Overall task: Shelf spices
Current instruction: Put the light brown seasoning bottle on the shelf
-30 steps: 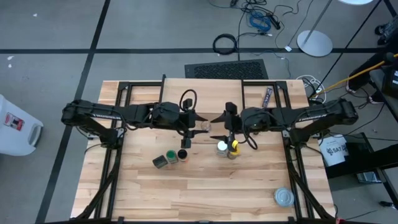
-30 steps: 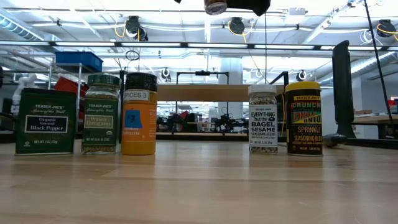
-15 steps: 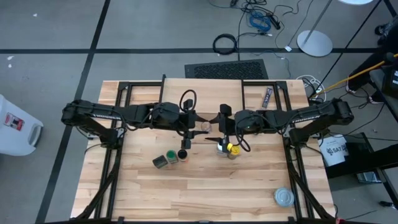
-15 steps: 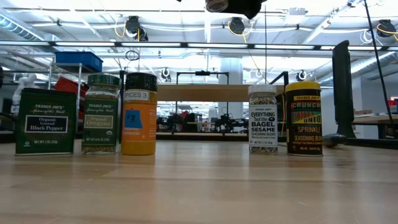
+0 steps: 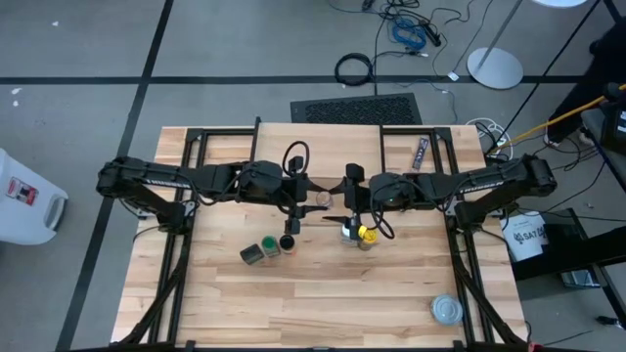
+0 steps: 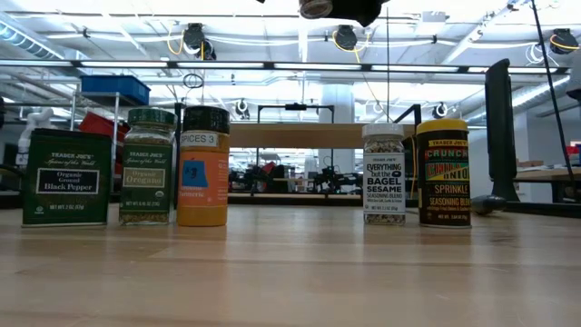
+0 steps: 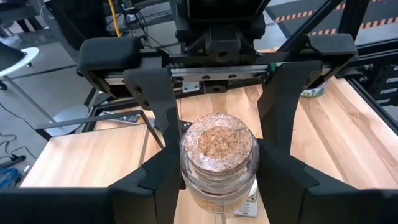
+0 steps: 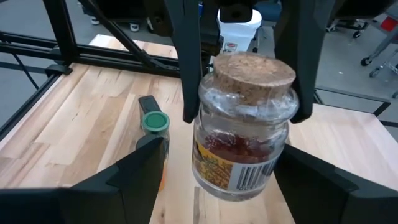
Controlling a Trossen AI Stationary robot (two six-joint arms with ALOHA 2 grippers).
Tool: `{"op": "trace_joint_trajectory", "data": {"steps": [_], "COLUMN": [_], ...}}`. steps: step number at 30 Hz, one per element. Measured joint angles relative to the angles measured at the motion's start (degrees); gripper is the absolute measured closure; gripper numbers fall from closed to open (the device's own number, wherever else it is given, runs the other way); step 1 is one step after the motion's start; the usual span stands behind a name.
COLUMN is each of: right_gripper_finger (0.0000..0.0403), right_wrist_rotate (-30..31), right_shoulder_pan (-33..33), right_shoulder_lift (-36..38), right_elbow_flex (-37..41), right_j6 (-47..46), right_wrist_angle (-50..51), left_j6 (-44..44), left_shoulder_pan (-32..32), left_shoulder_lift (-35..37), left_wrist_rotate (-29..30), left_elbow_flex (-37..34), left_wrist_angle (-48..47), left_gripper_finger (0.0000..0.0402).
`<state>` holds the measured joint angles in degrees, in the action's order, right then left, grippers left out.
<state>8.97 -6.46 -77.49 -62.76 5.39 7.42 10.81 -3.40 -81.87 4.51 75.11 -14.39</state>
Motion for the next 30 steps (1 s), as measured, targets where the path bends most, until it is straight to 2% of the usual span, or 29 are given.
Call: {"op": "trace_joint_trajectory", "data": {"steps": [8,26,30], "right_gripper_finger": [0.0124,0.0124,0.0139], "right_wrist_rotate": [3.1,3.2,3.2], "right_shoulder_pan": [0.0,0.0,0.0], "right_shoulder_lift": [0.0,0.1,0.1], "right_elbow_flex": [0.0,0.0,0.0], "right_j6": [0.9,1.6,2.2], "right_wrist_angle": [-0.4,-0.5,-0.9], "left_j6": [0.0,-0.1,-0.1], "left_shoulder_pan": [0.0,0.0,0.0], "left_shoulder_lift": [0.0,0.0,0.0], "left_wrist_rotate": [0.0,0.0,0.0], "left_elbow_flex": [0.0,0.0,0.0], "left_wrist_angle": [-0.1,-1.1,-1.1], "left_gripper_finger": [0.0223,0.0223,0.0223]}}
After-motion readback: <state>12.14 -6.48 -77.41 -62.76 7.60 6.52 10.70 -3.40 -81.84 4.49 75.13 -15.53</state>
